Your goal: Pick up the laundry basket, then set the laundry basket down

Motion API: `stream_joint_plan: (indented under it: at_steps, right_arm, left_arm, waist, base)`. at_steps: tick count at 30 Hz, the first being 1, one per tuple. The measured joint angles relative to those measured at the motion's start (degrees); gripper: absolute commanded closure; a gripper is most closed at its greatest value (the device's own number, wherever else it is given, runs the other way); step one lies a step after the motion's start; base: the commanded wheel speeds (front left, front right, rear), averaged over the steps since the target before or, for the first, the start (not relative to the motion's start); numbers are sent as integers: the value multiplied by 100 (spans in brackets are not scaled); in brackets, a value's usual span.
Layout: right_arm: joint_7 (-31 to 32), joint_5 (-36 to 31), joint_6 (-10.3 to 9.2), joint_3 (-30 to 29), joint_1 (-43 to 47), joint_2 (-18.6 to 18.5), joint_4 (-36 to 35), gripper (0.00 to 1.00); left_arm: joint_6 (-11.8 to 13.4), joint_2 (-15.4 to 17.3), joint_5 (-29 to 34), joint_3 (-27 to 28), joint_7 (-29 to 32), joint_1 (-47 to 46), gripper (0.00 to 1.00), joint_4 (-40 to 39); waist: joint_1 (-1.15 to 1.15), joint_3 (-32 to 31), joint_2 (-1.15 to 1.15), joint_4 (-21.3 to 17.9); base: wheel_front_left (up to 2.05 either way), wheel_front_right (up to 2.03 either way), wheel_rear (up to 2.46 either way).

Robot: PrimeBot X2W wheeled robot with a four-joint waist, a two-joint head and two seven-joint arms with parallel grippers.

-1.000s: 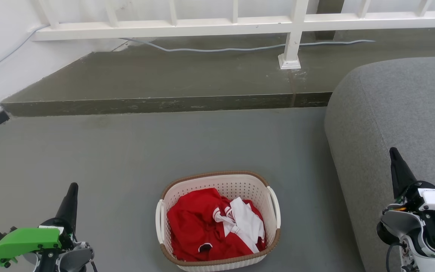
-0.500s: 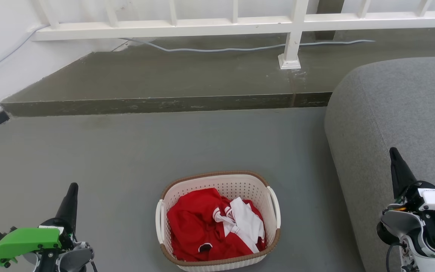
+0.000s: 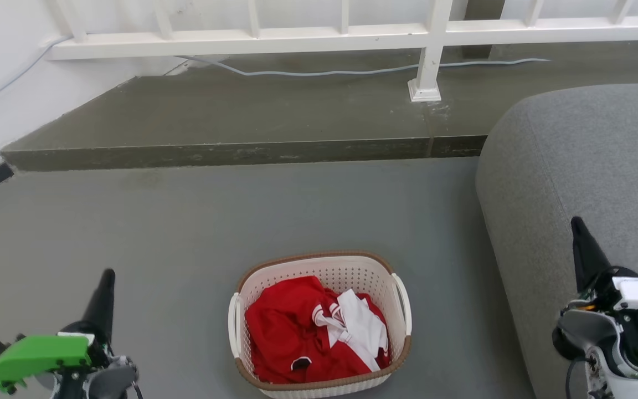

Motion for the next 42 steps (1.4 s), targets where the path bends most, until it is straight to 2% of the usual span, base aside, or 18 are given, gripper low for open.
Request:
stream_joint_plan:
  at_steps: [1, 5, 19, 32, 42]
  right_arm:
    - [0, -1, -7, 0, 7, 4, 23, 0]
    - [0, 0, -9, 10, 232, 119, 246, 0]
    - [-152, -85, -9, 152, 222, 116, 86, 0]
    - [-463, -669, -9, 506, 151, -58, -159, 0]
    - [-702, -1494, -8, 959, 82, -330, -248, 0]
  left_arm:
    - [1, -2, 0, -4, -1, 7, 0, 22]
    - [9, -118, 2, -45, -2, 220, 0, 243]
    - [9, -115, 135, -136, -227, 224, 0, 70]
    - [8, 71, 907, -442, -489, 211, 0, -74]
    - [9, 225, 1945, -638, -692, 205, 0, -134]
  waist:
    - [0, 0, 0, 0]
    - [0, 1, 0, 0]
    - [0, 11, 0, 7]
    - [0, 32, 0, -9]
    - [0, 52, 0, -29]
  base:
    - [0, 0, 0]
    - [0, 0, 0]
    - [0, 0, 0]
    - [0, 0, 0]
    - [0, 0, 0]
